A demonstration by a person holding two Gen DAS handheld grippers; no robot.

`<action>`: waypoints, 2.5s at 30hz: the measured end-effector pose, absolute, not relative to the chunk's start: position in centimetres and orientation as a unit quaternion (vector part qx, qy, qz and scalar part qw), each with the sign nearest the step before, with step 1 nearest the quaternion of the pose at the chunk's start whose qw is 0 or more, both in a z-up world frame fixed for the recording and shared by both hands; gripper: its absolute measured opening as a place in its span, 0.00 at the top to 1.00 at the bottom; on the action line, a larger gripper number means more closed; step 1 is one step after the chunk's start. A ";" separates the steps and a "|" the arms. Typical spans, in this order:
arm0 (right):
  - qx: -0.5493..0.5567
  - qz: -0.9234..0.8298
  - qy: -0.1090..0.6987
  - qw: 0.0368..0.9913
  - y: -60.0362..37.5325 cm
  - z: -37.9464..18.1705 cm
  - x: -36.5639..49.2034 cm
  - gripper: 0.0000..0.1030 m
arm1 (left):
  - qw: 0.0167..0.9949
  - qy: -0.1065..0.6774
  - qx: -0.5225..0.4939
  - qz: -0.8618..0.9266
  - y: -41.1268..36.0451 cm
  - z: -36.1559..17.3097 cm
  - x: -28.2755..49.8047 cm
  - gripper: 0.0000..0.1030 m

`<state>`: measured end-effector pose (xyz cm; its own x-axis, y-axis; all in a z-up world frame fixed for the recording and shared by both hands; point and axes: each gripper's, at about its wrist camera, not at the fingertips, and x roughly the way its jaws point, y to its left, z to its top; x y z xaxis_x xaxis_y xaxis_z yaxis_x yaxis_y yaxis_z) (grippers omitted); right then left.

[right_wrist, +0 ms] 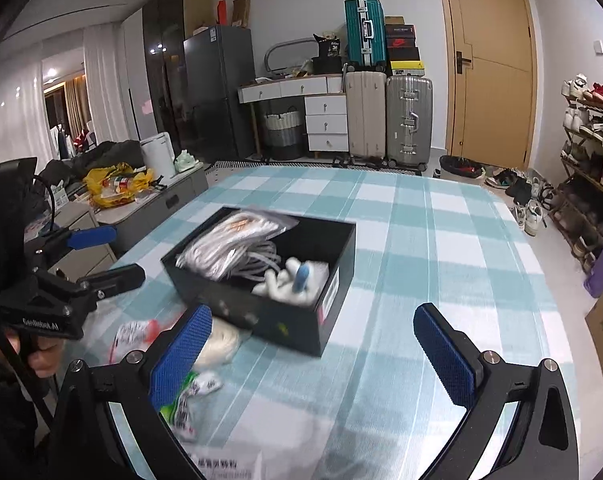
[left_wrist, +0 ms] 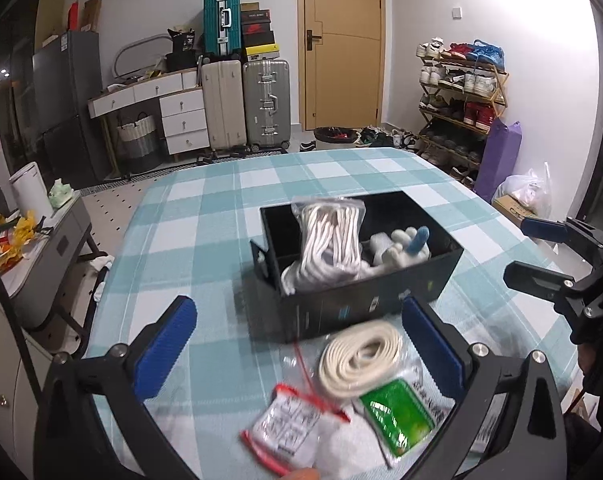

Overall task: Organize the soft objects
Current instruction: 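Move the right gripper to the white medicine sachet on the table, then grasp the white sachet with the right gripper while the left grasps the red-white packet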

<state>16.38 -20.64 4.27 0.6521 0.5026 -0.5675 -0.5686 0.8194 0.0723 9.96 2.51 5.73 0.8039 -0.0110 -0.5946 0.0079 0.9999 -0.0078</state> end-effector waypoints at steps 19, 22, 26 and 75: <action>-0.084 0.327 0.344 0.876 -21.1 0.3 12.1 0.00 | 0.946 0.324 0.000 0.010 3.1 4.5 6.1 0.00; -0.103 0.346 0.351 0.864 -20.4 -0.1 11.6 0.00 | 0.944 0.329 0.002 0.009 3.1 4.2 6.3 0.00; -0.140 0.370 0.371 0.840 -19.2 -1.3 10.9 0.00 | 0.942 0.335 0.003 0.007 3.2 3.8 6.4 0.00; -0.186 0.372 0.422 0.806 -20.0 -3.9 11.3 0.30 | 0.928 0.372 0.017 0.005 3.2 2.5 6.9 0.00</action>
<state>11.31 -19.96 -3.95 0.3675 0.4430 -0.8177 -0.7562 0.6542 0.0146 6.89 3.19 2.46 0.7235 0.0219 -0.6900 0.0030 0.9994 0.0348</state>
